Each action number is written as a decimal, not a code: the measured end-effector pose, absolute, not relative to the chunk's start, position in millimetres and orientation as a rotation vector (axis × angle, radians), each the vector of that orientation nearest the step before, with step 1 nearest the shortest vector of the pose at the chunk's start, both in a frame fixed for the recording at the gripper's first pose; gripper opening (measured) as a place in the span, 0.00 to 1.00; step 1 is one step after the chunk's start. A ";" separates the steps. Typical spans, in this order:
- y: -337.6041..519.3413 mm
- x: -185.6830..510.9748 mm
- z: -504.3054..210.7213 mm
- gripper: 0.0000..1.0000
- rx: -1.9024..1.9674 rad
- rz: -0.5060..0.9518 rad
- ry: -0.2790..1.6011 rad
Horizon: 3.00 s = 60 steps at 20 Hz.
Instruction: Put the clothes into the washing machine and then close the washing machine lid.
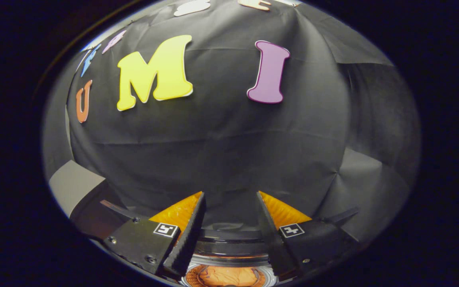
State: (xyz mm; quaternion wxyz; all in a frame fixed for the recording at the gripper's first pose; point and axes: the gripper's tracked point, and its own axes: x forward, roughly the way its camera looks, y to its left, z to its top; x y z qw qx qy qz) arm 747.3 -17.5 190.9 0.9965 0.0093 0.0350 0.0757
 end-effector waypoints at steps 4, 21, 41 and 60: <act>-18.6 737.4 189.5 0.79 0.020 0.160 0.032; -24.1 690.1 168.6 0.79 0.022 0.154 0.006; -29.5 651.2 139.7 0.79 0.022 0.150 -0.004; -31.1 611.7 50.8 0.79 -0.007 0.159 0.170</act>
